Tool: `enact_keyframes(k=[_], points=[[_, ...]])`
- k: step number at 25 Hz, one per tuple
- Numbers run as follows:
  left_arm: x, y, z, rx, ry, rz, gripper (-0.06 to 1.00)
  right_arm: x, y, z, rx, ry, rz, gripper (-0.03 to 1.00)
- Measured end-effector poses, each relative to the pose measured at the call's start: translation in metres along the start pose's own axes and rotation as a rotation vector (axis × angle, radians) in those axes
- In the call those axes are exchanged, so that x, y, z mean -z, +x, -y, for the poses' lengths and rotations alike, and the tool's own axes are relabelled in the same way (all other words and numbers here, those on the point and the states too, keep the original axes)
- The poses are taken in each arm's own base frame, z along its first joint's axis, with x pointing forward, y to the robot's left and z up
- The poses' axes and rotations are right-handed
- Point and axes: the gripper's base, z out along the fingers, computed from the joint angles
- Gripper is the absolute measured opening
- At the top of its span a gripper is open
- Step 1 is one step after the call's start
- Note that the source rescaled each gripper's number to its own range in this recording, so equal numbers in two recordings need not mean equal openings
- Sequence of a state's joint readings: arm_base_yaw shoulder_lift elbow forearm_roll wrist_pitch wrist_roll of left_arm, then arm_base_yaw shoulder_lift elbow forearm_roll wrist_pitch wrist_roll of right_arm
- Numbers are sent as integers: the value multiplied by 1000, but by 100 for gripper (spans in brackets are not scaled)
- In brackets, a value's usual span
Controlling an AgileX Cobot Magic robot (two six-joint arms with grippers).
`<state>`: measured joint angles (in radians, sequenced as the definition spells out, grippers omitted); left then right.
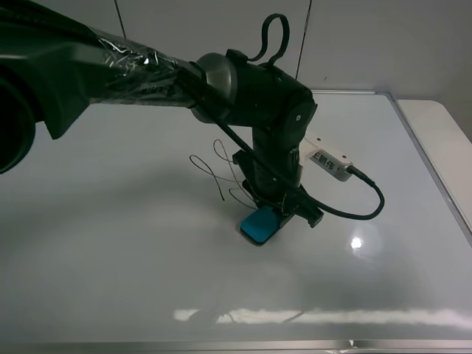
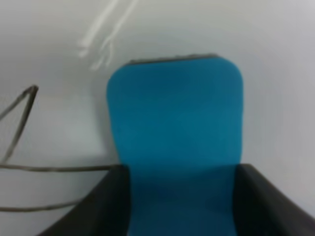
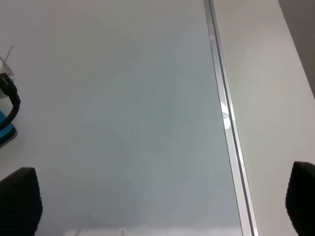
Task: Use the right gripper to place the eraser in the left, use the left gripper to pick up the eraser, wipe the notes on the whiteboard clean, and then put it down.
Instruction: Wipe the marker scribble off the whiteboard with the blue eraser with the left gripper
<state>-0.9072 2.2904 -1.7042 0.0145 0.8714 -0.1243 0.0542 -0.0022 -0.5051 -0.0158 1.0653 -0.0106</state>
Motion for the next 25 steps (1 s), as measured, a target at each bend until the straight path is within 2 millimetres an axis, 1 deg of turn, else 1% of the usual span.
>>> enact_keyframes(k=[3, 8, 12, 14, 19, 22, 25], points=[[0, -2, -11, -2, -1, 4, 1, 0, 0, 0, 0, 0, 0, 100], [0, -5, -34, -5, -4, 15, 1, 0, 0, 0, 0, 0, 0, 100], [0, -6, -58, -2, -10, 18, 1, 0, 0, 0, 0, 0, 0, 100], [0, -6, -74, 11, -14, 20, 1, 0, 0, 0, 0, 0, 0, 100], [3, -2, -125, 89, -32, 32, 1, 0, 0, 0, 0, 0, 0, 100], [6, 4, -164, 166, -51, 43, 1, 0, 0, 0, 0, 0, 0, 100], [10, 14, -204, 250, -71, 49, 1, 0, 0, 0, 0, 0, 0, 100]])
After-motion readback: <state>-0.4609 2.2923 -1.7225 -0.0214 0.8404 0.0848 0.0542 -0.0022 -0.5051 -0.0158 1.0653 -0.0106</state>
